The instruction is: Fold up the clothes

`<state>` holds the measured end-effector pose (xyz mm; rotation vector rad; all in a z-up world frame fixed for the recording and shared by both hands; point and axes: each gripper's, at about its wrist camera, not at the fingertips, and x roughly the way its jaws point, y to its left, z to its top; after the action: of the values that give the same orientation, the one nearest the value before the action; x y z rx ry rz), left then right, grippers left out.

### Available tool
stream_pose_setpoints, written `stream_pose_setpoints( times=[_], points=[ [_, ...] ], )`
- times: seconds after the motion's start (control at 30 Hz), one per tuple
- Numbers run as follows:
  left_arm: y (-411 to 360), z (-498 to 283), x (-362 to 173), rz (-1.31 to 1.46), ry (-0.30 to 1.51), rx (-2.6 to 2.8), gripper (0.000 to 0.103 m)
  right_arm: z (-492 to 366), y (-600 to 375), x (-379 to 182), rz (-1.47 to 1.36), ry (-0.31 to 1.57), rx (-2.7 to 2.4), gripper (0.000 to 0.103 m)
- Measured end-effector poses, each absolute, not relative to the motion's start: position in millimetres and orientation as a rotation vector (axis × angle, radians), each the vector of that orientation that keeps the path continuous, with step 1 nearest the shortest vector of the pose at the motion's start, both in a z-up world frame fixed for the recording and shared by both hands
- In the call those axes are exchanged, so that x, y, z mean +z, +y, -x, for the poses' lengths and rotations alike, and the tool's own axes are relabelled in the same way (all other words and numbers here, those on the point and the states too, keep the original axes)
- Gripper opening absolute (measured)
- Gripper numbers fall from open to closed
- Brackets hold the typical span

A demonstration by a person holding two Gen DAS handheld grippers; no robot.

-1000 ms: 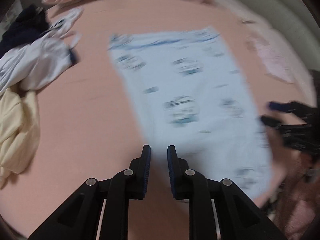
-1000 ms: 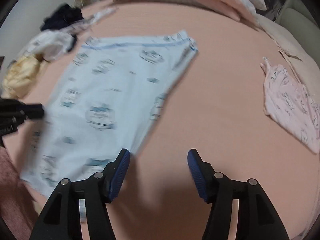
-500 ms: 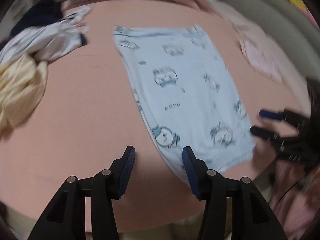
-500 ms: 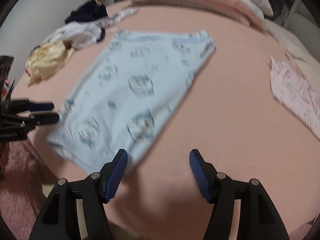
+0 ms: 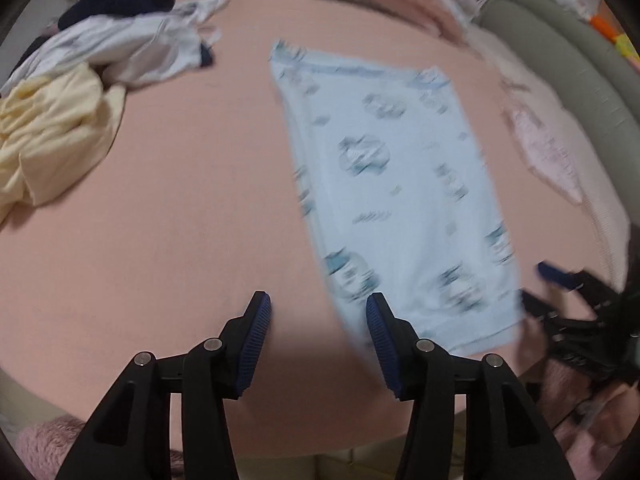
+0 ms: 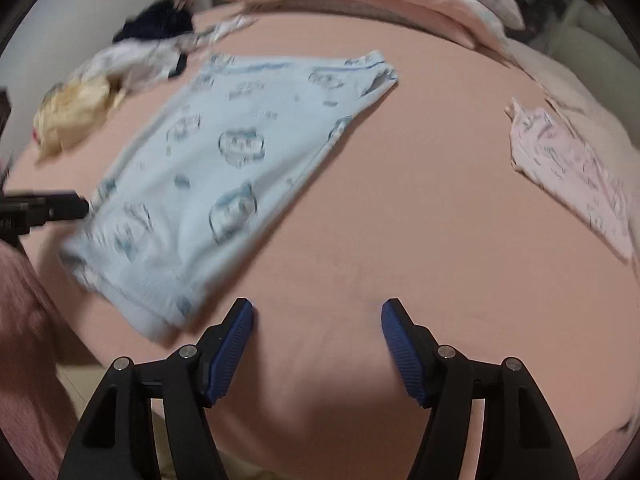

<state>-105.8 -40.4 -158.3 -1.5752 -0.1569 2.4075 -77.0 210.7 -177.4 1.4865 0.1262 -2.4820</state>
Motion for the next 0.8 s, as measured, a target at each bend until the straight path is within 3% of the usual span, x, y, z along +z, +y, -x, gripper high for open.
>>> stream_pose_setpoints(
  times=[0.1,0.2,0.37,0.43,0.5,0.57,0.67,0.8],
  points=[
    [-21,100,-163,1.560,-0.134,2.360,0.047,86,205,-160,-1.364,-0.049,-2.486,0.067],
    [-10,91,-183,1.648,-0.043,2.375,0.048,89,190,-163,-1.362,0.044,-2.455,0.067],
    [-21,80,-182,1.641,-0.197,2.415,0.048,82,192,-191,-1.430,0.116,-2.435,0.066],
    [-37,74,-179,1.648,-0.363,2.411,0.048,76,198,-188,-1.448,0.158,-2.429,0.066],
    [-57,61,-177,1.594,-0.615,2.382,0.048,70,209,-183,-1.393,0.098,-2.452,0.066],
    [-63,57,-180,1.549,-0.756,2.321,0.048,73,221,-181,-1.364,-0.114,-2.450,0.066],
    [-52,57,-181,1.567,-0.693,2.321,0.047,75,242,-179,-1.359,-0.397,-2.377,0.067],
    [-47,52,-179,1.571,-0.677,2.275,0.047,83,236,-190,-1.393,-0.509,-2.302,0.067]
  ],
)
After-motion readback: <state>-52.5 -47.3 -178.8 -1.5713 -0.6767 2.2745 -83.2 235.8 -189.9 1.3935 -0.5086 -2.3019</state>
